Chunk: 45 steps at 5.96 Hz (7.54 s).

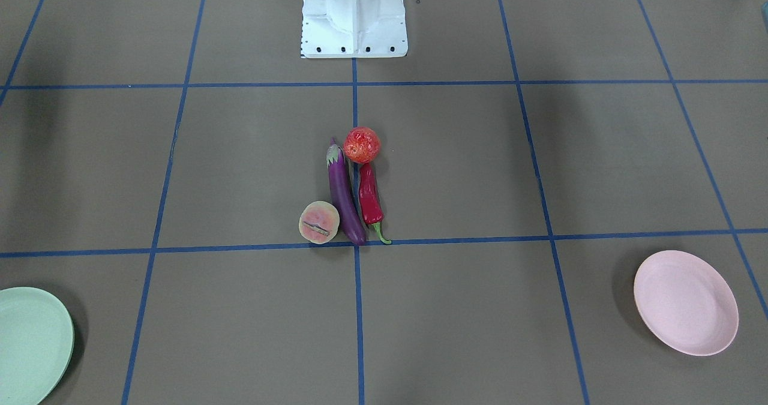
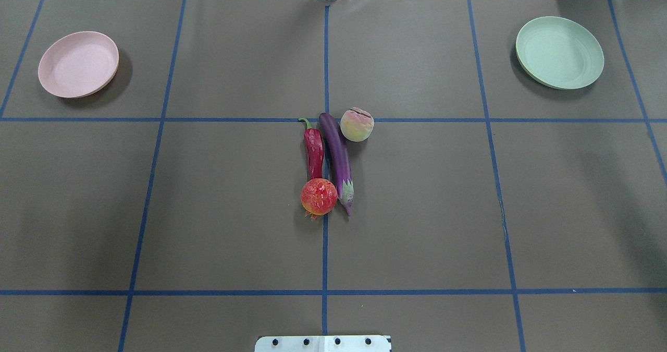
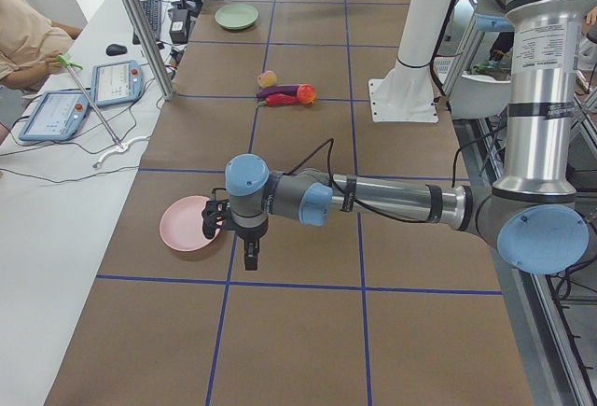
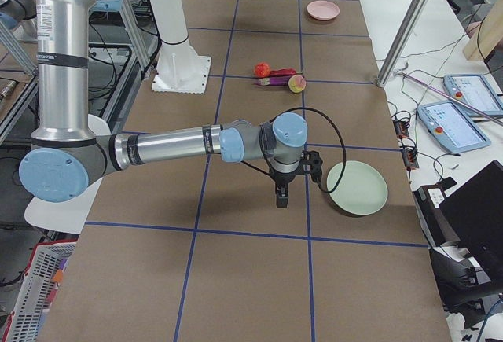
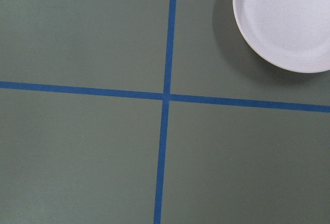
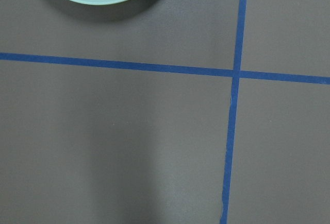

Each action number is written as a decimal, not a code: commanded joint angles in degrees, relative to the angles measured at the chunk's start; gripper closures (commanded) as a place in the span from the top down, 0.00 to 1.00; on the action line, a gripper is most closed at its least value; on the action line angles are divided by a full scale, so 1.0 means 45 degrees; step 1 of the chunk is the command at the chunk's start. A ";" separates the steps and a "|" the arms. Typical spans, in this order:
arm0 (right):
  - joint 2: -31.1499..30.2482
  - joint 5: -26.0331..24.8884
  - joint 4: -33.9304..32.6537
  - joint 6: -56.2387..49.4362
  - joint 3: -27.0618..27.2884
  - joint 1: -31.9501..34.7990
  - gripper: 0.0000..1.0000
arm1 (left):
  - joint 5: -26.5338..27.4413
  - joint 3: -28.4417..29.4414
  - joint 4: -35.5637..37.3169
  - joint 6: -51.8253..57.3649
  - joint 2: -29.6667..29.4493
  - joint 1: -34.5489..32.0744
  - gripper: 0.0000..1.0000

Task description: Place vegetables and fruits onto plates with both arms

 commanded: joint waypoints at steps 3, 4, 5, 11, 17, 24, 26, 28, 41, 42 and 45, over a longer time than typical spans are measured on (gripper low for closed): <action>-0.0019 -0.0039 0.0039 0.0023 0.0001 -0.0020 1.00 | -0.0104 -0.0335 0.0060 -0.0114 0.0195 -0.0119 1.00; 0.0020 -0.0059 0.0039 0.0023 0.0214 -0.0020 1.00 | -0.0124 -0.0372 0.0040 -0.0173 0.0138 -0.0099 1.00; 0.0097 0.0173 0.0078 0.0023 0.0216 -0.0059 1.00 | -0.0453 -0.0353 0.0001 -0.0154 0.0098 -0.0060 1.00; -0.0037 0.1247 0.3414 0.0004 -0.1463 -0.0156 1.00 | -0.2331 -0.0897 -0.1639 -0.5919 -0.2574 0.4036 1.00; 0.0176 0.1465 0.3516 0.0295 -0.1348 -0.0508 1.00 | 0.1973 0.1260 -0.1483 -1.1144 -0.8388 0.9558 1.00; 0.0176 0.1465 0.3496 0.0336 -0.1366 -0.0625 1.00 | 0.3567 0.5308 -0.1679 -1.1032 -1.1403 1.1561 0.92; 0.0176 0.1465 0.3496 0.0336 -0.1405 -0.0626 1.00 | 0.3567 0.5779 -0.1679 -1.1033 -1.1835 1.1561 0.81; 0.0176 0.1465 0.3496 0.0317 -0.1463 -0.0626 1.00 | 0.3606 0.5800 -0.1698 -1.1091 -1.1836 1.1542 0.00; 0.7518 -0.4521 0.3613 1.4994 -0.1209 -0.9273 1.00 | 0.2513 0.9080 -0.2440 -0.1814 -0.7539 0.3612 0.64; 0.8255 -0.5595 0.3613 1.6125 -0.1828 -0.9819 1.00 | 0.2513 0.9081 -0.2460 -0.1814 -0.7539 0.3631 0.82; 0.9044 -0.8306 0.5163 2.0086 -0.3333 -1.0892 1.00 | 0.2513 0.8886 -0.2577 -0.1853 -0.7461 0.3670 0.99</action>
